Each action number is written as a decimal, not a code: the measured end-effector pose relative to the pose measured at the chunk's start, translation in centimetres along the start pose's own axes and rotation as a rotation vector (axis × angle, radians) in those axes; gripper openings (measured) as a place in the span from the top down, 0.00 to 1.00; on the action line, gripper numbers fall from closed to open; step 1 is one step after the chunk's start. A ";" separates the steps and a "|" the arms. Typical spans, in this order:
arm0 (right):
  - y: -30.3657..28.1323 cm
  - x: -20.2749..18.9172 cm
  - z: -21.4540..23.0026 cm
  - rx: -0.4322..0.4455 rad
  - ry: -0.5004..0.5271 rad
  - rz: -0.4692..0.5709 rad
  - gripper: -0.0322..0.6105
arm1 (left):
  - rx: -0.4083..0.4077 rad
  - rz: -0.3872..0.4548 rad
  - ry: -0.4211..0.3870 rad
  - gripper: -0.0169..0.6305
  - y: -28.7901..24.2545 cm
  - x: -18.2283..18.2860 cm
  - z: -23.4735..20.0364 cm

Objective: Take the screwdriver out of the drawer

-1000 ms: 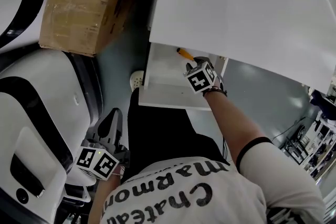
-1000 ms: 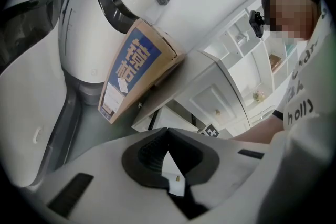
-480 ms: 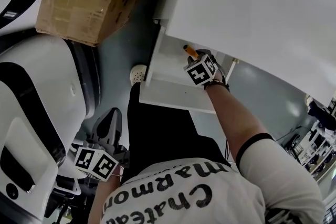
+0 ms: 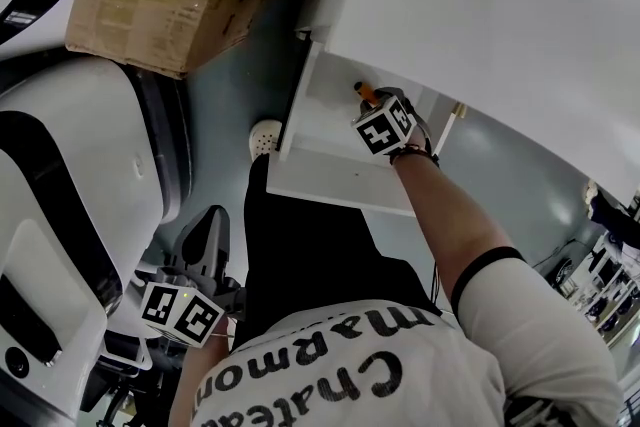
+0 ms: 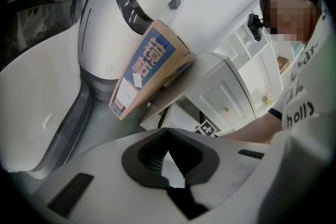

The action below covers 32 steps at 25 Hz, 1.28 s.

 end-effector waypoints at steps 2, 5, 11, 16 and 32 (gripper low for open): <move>-0.1 0.0 0.0 -0.001 -0.013 0.003 0.75 | 0.004 0.002 0.000 0.94 0.2 -0.1 -0.1; -0.2 0.0 0.0 -0.005 -0.018 0.006 0.75 | 0.010 0.007 0.000 0.94 0.5 -0.4 -0.1; -0.1 -0.2 -0.1 -0.021 -0.060 -0.006 0.75 | 0.020 0.020 -0.002 0.94 1.2 -0.5 0.1; 1.1 -0.7 -0.8 0.009 -0.094 -0.028 0.76 | 0.013 0.040 -0.014 0.94 2.0 0.0 1.3; 9.8 -1.5 -2.4 0.062 -0.178 0.002 0.77 | -0.042 0.096 -0.125 0.94 4.2 2.8 7.8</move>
Point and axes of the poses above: the fingertips, and each gripper's own axes: y backward along the fingers, z to its right, x out of its top, the point moved 4 cm from there along y, backward along the fingers, and after that the axes turned 8 degrees about -x, right-handed, at the moved point
